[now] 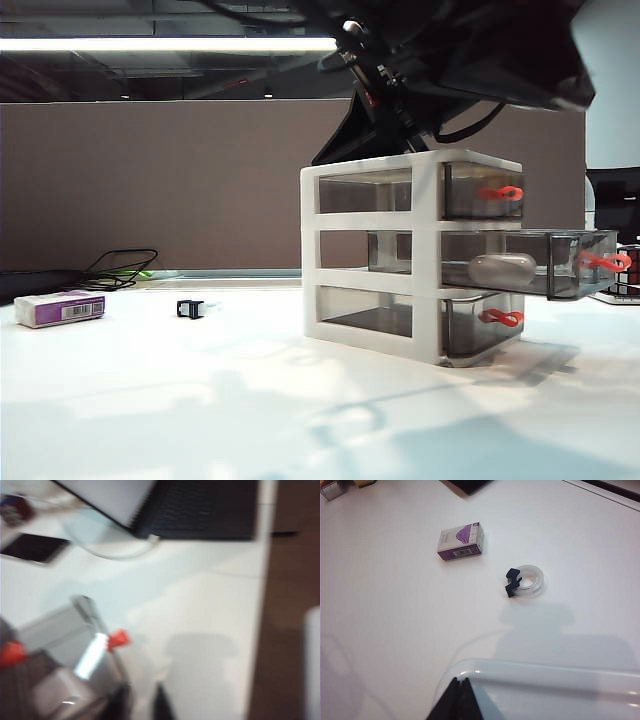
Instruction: Open the second layer of the drawer on the table, pick up the earphone case on the table and put it in, and finally close the drawer.
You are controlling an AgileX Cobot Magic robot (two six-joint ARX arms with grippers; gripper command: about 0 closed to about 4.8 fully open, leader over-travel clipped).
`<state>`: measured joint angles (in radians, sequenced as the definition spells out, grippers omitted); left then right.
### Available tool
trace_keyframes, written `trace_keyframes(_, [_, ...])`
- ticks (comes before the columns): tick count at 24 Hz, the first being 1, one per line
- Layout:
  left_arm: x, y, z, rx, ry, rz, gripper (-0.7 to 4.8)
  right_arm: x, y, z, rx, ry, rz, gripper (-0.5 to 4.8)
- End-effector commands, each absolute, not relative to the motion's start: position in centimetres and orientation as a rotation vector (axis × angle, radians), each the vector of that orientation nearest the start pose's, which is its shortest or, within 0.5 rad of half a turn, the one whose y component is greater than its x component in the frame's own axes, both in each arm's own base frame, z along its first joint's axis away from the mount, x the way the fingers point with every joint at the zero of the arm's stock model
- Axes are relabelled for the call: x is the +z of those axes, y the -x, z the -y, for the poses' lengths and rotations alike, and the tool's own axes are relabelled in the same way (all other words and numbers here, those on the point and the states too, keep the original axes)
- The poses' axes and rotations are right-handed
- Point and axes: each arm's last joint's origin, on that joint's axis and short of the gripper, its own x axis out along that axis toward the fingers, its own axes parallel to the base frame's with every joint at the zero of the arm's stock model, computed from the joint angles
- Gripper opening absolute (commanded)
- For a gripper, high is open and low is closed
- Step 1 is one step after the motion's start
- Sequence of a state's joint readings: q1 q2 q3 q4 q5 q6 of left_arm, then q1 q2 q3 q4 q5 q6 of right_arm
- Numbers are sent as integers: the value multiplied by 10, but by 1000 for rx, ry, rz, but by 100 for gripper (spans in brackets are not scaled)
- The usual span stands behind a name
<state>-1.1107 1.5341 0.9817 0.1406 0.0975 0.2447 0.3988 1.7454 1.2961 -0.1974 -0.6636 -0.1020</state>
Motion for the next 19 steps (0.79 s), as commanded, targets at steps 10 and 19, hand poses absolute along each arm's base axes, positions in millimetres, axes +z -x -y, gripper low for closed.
trace_keyframes(10, [219,-147,321,-1326,-256,-228,-6,266,-350,-168,1038,-37,-663,-5])
trace_keyframes(19, [188,-156,337,-1250,-186,-248,-6,282,-349,-167,1034,-26,-594,-5])
